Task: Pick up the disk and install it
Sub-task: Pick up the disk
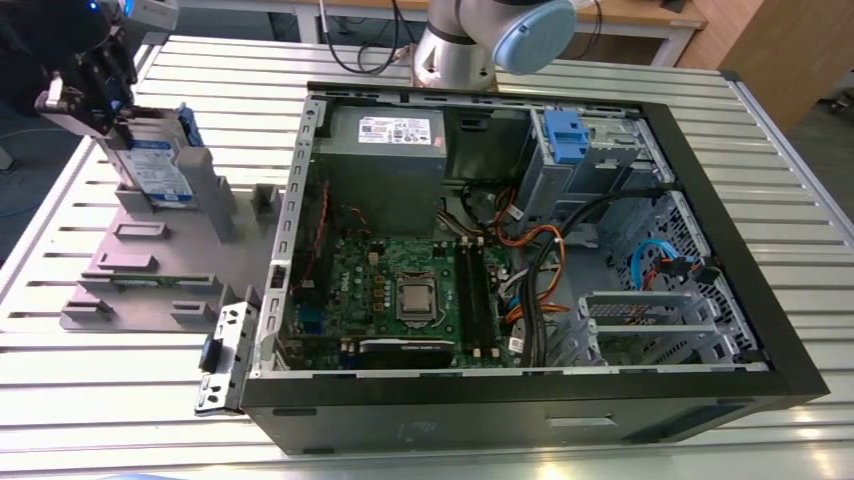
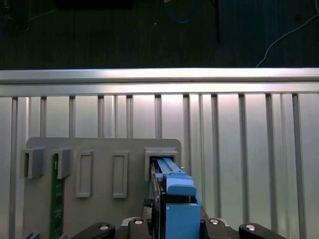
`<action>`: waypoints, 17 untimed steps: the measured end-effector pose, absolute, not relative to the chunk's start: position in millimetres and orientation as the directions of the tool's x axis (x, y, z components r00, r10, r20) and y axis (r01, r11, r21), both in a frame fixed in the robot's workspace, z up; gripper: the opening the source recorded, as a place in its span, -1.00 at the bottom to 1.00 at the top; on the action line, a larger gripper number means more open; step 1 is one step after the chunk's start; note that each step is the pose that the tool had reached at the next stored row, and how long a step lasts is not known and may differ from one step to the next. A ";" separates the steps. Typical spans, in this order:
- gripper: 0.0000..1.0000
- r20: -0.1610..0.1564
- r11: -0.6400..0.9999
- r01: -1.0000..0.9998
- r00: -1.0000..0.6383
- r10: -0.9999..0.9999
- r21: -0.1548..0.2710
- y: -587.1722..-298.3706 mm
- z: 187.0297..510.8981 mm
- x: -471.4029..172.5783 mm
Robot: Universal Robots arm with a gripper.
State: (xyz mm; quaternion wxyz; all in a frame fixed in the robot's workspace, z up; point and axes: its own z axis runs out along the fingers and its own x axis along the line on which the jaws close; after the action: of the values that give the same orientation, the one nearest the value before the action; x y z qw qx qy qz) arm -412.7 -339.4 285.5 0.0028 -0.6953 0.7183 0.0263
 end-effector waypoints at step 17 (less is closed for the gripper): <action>-0.26 -0.056 0.031 -0.999 -0.033 -0.998 0.034 -339.4 285.4 -412.7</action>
State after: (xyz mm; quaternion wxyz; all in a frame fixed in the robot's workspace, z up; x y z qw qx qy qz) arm -412.7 -339.4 285.4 0.0083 -0.6952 0.7180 0.0318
